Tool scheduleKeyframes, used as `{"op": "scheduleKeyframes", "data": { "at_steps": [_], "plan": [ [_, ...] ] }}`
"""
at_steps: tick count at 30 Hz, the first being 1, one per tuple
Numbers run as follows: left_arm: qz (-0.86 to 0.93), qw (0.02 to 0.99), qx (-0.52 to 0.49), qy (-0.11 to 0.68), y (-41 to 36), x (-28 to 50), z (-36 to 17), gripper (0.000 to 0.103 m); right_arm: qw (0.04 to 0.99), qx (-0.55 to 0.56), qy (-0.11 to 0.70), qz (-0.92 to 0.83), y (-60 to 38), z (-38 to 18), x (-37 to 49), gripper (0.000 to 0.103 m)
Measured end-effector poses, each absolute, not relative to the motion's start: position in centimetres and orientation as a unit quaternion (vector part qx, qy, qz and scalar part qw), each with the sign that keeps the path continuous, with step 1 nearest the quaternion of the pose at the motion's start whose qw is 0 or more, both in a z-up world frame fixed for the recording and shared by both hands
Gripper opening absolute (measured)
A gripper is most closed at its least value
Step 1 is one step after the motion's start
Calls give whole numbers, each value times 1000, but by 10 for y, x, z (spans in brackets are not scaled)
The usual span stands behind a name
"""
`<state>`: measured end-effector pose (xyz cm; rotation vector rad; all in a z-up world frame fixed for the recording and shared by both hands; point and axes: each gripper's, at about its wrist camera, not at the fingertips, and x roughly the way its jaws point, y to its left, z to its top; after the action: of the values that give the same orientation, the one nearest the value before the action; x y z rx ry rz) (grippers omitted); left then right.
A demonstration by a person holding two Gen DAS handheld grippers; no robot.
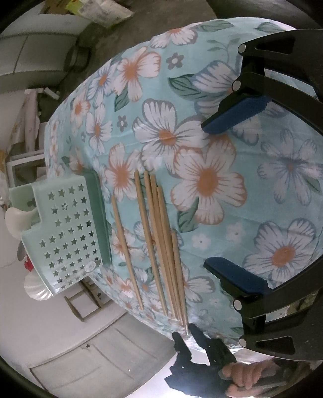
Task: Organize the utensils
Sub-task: 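Grasp one wooden chopstick by its end with the left gripper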
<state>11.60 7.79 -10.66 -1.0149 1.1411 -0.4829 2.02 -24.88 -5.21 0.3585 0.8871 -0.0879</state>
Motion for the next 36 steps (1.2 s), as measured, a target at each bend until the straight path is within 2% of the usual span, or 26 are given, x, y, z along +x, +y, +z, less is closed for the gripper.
{"op": "scheduleKeyframes", "data": {
  "at_steps": [6,7,16,18,25,31,36],
  "plan": [
    [-182,665,-504,520,89,120,-120,11,887,167,428,-47,-247,-52,21,95],
    [-183,660,-510,520,91,119,-122,11,887,165,428,-47,-247,-53,21,95],
    [-161,679,-514,499,119,128,-110,10,887,169,427,-46,-247,-53,21,95],
    [-171,668,-510,513,119,133,-110,11,887,170,427,-47,-248,-53,20,95],
    [-184,664,-496,529,106,129,-103,29,887,172,427,-47,-247,-54,21,95],
    [-168,664,-499,530,101,131,-107,29,886,175,427,-46,-247,-53,20,95],
    [-152,658,-509,534,99,136,-110,21,887,172,427,-48,-247,-54,20,95]
  ]
}}
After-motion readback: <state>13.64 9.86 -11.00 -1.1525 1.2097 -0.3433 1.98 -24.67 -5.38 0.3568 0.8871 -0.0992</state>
